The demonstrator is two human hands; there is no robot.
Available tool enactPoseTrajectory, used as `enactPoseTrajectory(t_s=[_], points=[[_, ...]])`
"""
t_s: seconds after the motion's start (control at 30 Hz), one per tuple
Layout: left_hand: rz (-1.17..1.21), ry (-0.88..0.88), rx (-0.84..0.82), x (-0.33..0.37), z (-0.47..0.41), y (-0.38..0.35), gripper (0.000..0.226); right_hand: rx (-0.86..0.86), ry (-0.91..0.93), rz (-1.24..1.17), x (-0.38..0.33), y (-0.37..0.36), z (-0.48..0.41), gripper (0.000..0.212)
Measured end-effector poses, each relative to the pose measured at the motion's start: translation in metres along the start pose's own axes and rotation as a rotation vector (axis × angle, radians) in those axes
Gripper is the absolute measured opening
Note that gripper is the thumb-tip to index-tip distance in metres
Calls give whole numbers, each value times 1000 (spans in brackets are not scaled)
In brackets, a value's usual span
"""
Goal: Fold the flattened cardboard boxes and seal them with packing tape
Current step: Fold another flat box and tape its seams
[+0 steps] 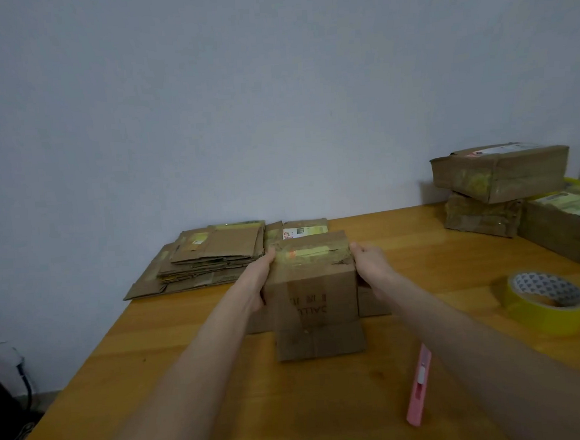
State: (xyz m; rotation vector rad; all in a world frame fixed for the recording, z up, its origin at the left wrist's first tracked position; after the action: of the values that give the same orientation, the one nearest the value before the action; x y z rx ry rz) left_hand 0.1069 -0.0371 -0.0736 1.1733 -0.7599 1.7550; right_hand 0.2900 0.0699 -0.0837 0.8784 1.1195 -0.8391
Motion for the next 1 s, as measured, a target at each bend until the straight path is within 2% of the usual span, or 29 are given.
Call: enactPoseTrajectory(t_s=[0.13,0.23,0.3,0.47,0.57,0.63,0.73,0.8,0.93,1.0], points=[[-4,-307,-32,40,18,-2,40,-77,147,-331,-28,11,5,42],[2,-445,-50,62,33,-6,62,-135,225,-384,-57,18,13,43],[16,-514,-44,66,43,-8,82,-181,257,-408,-60,20,20,41],[40,-616,-59,59,51,-13,66,-284,307,-515,-45,20,30,29],[53,-634,-128,53,53,-15,79,-293,253,-563,-38,23,30,26],[15,-637,-157,51,51,-20,84,-248,194,-535,-35,25,29,31],[-18,-652,-129,54,44,-33,77,-107,160,-572,-39,35,27,34],[-27,-661,-93,62,36,-46,73,-10,219,-579,-48,50,24,30],[-127,-670,-152,83,11,-92,64,155,339,-497,-63,97,12,27],[-190,-656,-175,90,-8,-120,64,233,356,-396,-61,121,-1,38]])
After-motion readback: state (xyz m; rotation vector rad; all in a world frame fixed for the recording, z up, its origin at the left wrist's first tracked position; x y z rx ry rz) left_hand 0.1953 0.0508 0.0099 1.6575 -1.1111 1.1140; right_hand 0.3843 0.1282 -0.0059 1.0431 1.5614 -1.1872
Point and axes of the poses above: each hand's wrist, its own z-axis away from the middle knuckle, its own y-axis out of the back of the hand, x = y × z, the point moved 7 cm from there along -z, towards the middle knuckle, and after that the axes turned 8 degrees about -x, right-handed, at the moved point
